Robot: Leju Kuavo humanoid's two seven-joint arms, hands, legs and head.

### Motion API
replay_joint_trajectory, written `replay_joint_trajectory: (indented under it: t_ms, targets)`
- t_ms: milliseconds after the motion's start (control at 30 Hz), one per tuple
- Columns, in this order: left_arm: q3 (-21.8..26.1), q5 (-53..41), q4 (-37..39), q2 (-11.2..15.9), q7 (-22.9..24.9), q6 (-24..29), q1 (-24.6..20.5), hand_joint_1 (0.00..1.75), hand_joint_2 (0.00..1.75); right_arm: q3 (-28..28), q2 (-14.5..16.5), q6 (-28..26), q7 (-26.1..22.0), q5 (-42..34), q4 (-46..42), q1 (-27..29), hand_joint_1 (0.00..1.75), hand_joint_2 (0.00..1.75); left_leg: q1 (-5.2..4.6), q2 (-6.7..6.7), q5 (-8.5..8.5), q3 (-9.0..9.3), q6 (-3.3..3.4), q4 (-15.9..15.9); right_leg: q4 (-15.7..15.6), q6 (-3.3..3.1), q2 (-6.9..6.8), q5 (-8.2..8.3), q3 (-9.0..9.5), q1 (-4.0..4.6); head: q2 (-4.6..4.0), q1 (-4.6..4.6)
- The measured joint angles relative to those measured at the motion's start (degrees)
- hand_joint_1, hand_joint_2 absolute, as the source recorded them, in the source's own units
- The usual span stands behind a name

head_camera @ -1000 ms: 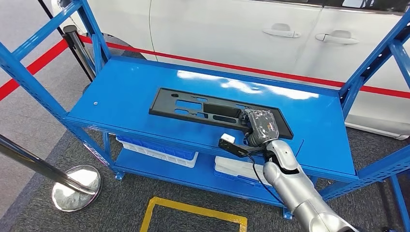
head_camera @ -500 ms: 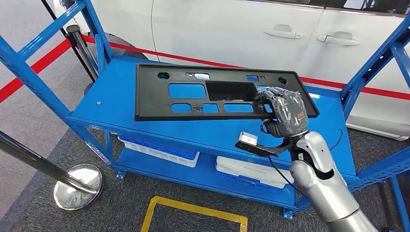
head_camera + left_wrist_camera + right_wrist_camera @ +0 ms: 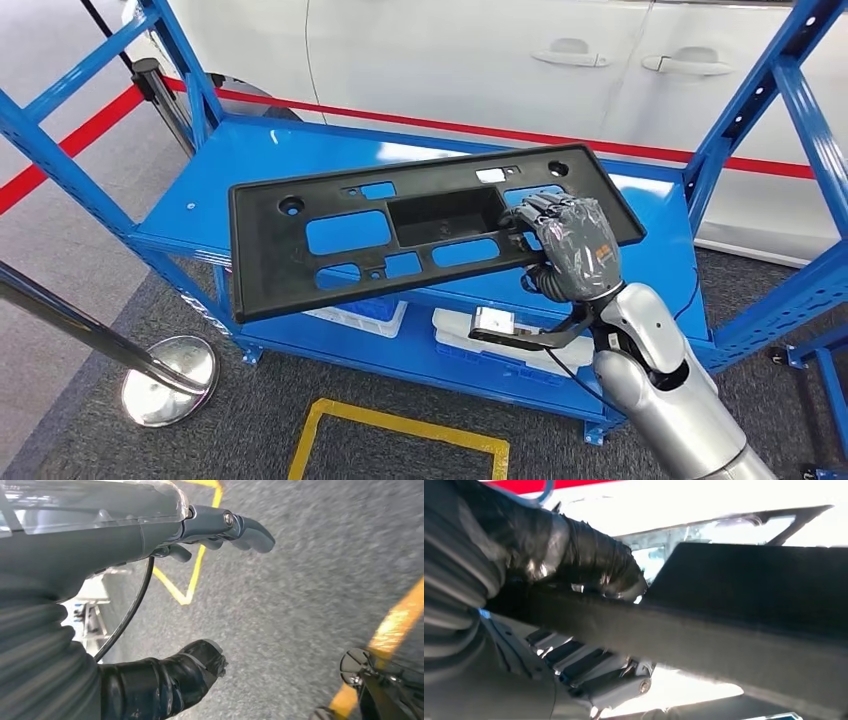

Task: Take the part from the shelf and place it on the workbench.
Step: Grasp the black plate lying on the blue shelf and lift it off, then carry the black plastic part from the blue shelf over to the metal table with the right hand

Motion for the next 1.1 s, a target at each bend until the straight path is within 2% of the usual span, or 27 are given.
replay_joint_trajectory:
  t_ms: [33, 67, 100, 133, 167, 233, 267, 300, 367, 400, 433, 467, 533, 567, 600, 633, 667, 700, 767, 800, 833, 900, 933, 1000, 1033, 1067, 1100]
  targets:
    - [0.05, -0.05, 0.0, 0.0, 0.24, 0.03, 0.01, 0.0, 1.75, 0.08, 0.01, 0.05, 0.03, -0.12, -0.08, 0.02, 1.75, 1.75, 0.0, 0.06, -2.01, -0.94, -0.06, 3.62, 0.01, -0.17, -0.11, 0.39, -0.54, 0.21, 0.0, 0.0]
    - [0.1, -0.15, -0.01, 0.0, 0.8, 0.13, 0.03, 0.0, 1.75, 0.14, 0.03, 0.17, 0.02, -0.4, -0.11, 0.11, 1.75, 1.75, -0.02, 0.08, -3.02, -1.26, -0.01, 6.14, 0.03, -0.27, -0.23, 0.8, -1.08, 0.45, 0.0, 0.01]
    - [0.14, -0.3, -0.03, 0.0, 1.51, 0.23, 0.06, 0.0, 1.75, 0.2, 0.04, 0.26, -0.05, -0.77, -0.13, 0.28, 1.75, 1.75, -0.06, 0.08, -2.86, -0.67, 0.2, 6.77, 0.03, -0.32, -0.31, 1.19, -1.6, 0.7, 0.0, 0.0]
    - [0.16, -0.54, -0.18, 0.0, 2.31, 0.26, 0.13, 0.0, 1.75, 0.28, 0.05, 0.26, -0.27, -1.16, -0.08, 0.52, 1.75, 1.75, -0.17, 0.08, -1.73, 1.1, 0.58, 5.1, 0.04, -0.36, -0.37, 1.6, -2.08, 0.97, 0.0, 0.0]
    - [0.19, -0.83, -0.47, -0.01, 2.94, 0.1, 0.23, 0.0, 1.75, 0.42, 0.07, 0.16, -0.58, -1.47, 0.02, 0.78, 1.75, 1.75, -0.38, 0.07, -0.23, 3.89, 1.16, 1.51, 0.04, -0.38, -0.39, 2.0, -2.51, 1.2, 0.0, 0.0]
    - [0.25, -1.37, -1.52, -0.05, 3.47, -0.75, 0.49, 0.0, 1.75, 0.79, 0.08, -0.23, -1.17, -1.94, 0.24, 1.19, 1.75, 1.75, -0.91, 0.18, 1.09, 9.39, 2.36, -6.82, -0.05, -0.2, -0.4, 2.78, -3.07, 1.45, 0.0, 0.03]
    - [0.31, -1.61, -2.09, -0.1, 3.56, -1.25, 0.61, 0.0, 1.75, 0.98, 0.09, -0.31, -1.3, -2.24, 0.31, 1.27, 1.75, 1.75, -1.19, 0.22, 1.18, 10.84, 2.74, -9.4, -0.19, 0.04, -0.45, 3.17, -3.17, 1.38, 0.0, 0.03]
    - [0.38, -1.78, -2.64, -0.14, 3.61, -1.66, 0.69, 0.0, 1.75, 1.19, 0.09, -0.31, -1.33, -2.64, 0.34, 1.32, 1.75, 1.75, -1.42, 0.26, 1.07, 11.33, 2.96, -10.64, -0.4, 0.37, -0.52, 3.59, -3.21, 1.22, 0.0, 0.03]
    - [0.52, -2.09, -3.43, -0.22, 3.63, -2.27, 0.82, 0.0, 1.75, 1.61, 0.09, -0.14, -1.26, -3.43, 0.31, 1.32, 1.75, 1.75, -1.53, 0.26, 2.29, 11.16, 3.29, -11.62, -0.92, 1.1, -0.6, 4.34, -3.18, 1.02, 0.0, 0.03]
    - [0.57, -2.19, -3.69, -0.24, 3.61, -2.46, 0.82, 0.0, 1.75, 1.8, 0.07, -0.04, -1.22, -3.8, 0.3, 1.29, 1.75, 1.75, -1.41, 0.38, 3.08, 11.14, 3.52, -12.32, -0.82, 1.37, -0.55, 3.94, -3.33, 1.02, 0.0, 0.06]
    - [0.6, -2.31, -3.87, -0.26, 3.6, -2.58, 0.81, 0.0, 1.75, 1.96, 0.01, 0.07, -1.14, -4.14, 0.28, 1.22, 1.75, 1.75, -1.24, 0.52, 3.94, 10.95, 3.8, -12.96, 0.05, 1.56, -0.45, 2.56, -3.71, 1.05, 0.0, 0.09]
    - [0.63, -2.44, -4.0, -0.28, 3.57, -2.64, 0.8, 0.0, 1.75, 2.09, -0.05, 0.19, -1.03, -4.45, 0.26, 1.14, 1.75, 1.75, -1.07, 0.67, 4.76, 10.57, 3.97, -13.43, 2.12, 1.68, -0.34, 0.17, -4.36, 1.05, 0.0, 0.13]
    - [0.7, -2.7, -4.21, -0.28, 3.48, -2.66, 0.83, 0.0, 1.75, 2.28, -0.2, 0.56, -0.68, -5.02, 0.25, 1.04, 1.75, 1.75, -1.2, 0.7, 5.79, 9.15, 4.14, -13.26, 8.65, 1.92, -0.22, -5.14, -5.93, 0.92, 0.0, 0.15]
    - [0.78, -2.85, -4.25, -0.28, 3.41, -2.67, 0.86, 0.0, 1.75, 2.33, -0.25, 0.75, -0.5, -5.19, 0.27, 1.05, 1.75, 1.75, -1.23, 0.59, 6.23, 8.29, 4.05, -12.97, 11.67, 2.07, -0.22, -6.41, -6.34, 0.87, 0.0, 0.15]
    - [0.87, -2.98, -4.26, -0.3, 3.33, -2.67, 0.88, 0.0, 1.75, 2.36, -0.31, 0.88, -0.34, -5.32, 0.3, 1.08, 1.75, 1.75, -1.24, 0.41, 6.62, 7.39, 3.96, -12.59, 13.31, 2.19, -0.21, -6.3, -6.12, 0.84, 0.0, 0.15]
    - [0.98, -3.09, -4.26, -0.36, 3.24, -2.67, 0.88, 0.0, 1.75, 2.37, -0.37, 0.92, -0.2, -5.37, 0.32, 1.09, 1.75, 1.75, -1.2, 0.18, 6.98, 6.4, 3.82, -12.06, 13.01, 2.26, -0.16, -5.03, -4.97, 0.81, 0.0, 0.15]
    - [1.1, -3.18, -4.27, -0.45, 3.15, -2.67, 0.88, 0.0, 1.75, 2.37, -0.41, 0.92, -0.11, -5.39, 0.33, 1.07, 1.75, 1.75, -1.15, -0.12, 7.25, 5.4, 3.65, -11.4, 10.83, 2.27, 0.03, -3.39, -2.85, 0.77, 0.0, 0.15]
    - [1.2, -3.23, -4.28, -0.55, 3.07, -2.68, 0.85, 0.0, 1.75, 2.36, -0.45, 0.91, -0.07, -5.4, 0.33, 1.03, 1.75, 1.75, -1.09, -0.44, 7.47, 4.44, 3.45, -10.67, 7.4, 2.18, 0.73, -2.71, -0.3, 0.68, 0.0, 0.14]
    - [1.38, -3.29, -4.36, -0.69, 2.98, -2.71, 0.8, 0.0, 1.75, 2.34, -0.52, 0.9, -0.05, -5.41, 0.32, 1.09, 1.75, 1.75, -1.14, -1.22, 7.88, 3.0, 2.89, -9.35, 1.38, 1.88, 2.49, -3.16, 3.79, 0.71, 0.0, 0.13]
    - [1.45, -3.32, -4.49, -0.72, 2.96, -2.81, 0.82, 0.0, 1.75, 2.34, -0.55, 0.88, -0.04, -5.43, 0.32, 1.12, 1.75, 1.75, -1.18, -1.66, 8.19, 2.59, 2.56, -8.99, 0.08, 1.71, 3.05, -3.89, 4.53, 0.79, 0.0, 0.11]
    - [1.51, -3.34, -4.7, -0.77, 2.95, -3.04, 0.91, 0.0, 1.75, 2.34, -0.57, 0.88, 0.01, -5.44, 0.31, 1.19, 1.75, 1.75, -1.24, -2.18, 8.6, 2.32, 2.18, -8.84, -0.16, 1.51, 2.96, -3.88, 4.64, 0.95, 0.0, 0.11]
    - [1.79, -3.31, -5.71, -0.86, 3.2, -4.11, 1.29, 0.0, 1.75, 2.4, -0.35, 0.96, 0.42, -5.28, 0.28, 1.17, 1.75, 1.75, -1.14, -2.83, 8.91, 1.71, 1.46, -8.61, -0.17, 0.75, 1.8, -3.15, 3.94, 0.8, 0.0, 0.12]
    - [2.1, -3.26, -6.53, -0.92, 3.47, -4.95, 1.54, 0.0, 1.75, 2.52, 0.08, 1.05, 0.92, -4.99, 0.27, 1.1, 1.75, 1.75, -1.06, -2.49, 7.81, 1.18, 1.1, -7.76, -0.28, 0.17, 1.21, -2.63, 3.45, 0.7, 0.0, 0.08]
    - [3.08, -3.22, -8.46, -1.02, 4.11, -7.05, 1.91, 0.0, 1.75, 3.19, 1.72, 1.27, 2.54, -4.03, 0.36, 0.7, 1.75, 1.75, -0.76, -1.05, 2.88, -0.41, 0.4, -2.99, -0.37, -0.65, 0.15, -1.48, 2.21, 0.65, 0.0, -0.02]
    - [3.67, -3.38, -9.3, -1.03, 4.35, -8.01, 1.98, 0.0, 1.75, 3.79, 2.75, 1.3, 3.44, -3.54, 0.5, 0.36, 1.75, 1.75, -0.62, -0.53, 0.22, -1.33, 0.04, 0.6, -0.31, -0.83, -0.3, -0.94, 1.44, 0.73, 0.0, -0.07]
    - [4.2, -3.63, -9.95, -1.01, 4.49, -8.77, 1.99, 0.0, 1.75, 4.45, 3.64, 1.28, 4.27, -3.2, 0.72, -0.04, 1.75, 1.75, -0.48, -0.29, -1.48, -2.02, -0.27, 3.97, -0.22, -0.82, -0.84, -0.42, 0.69, 0.8, 0.0, -0.08]
    - [4.61, -3.95, -10.4, -0.95, 4.57, -9.22, 1.96, 0.0, 1.75, 5.03, 4.33, 1.22, 4.9, -3.04, 0.96, -0.44, 1.75, 1.75, -0.39, -0.16, -1.9, -2.13, -0.5, 6.23, -0.12, -0.76, -1.47, 0.06, -0.05, 0.84, 0.0, -0.08]
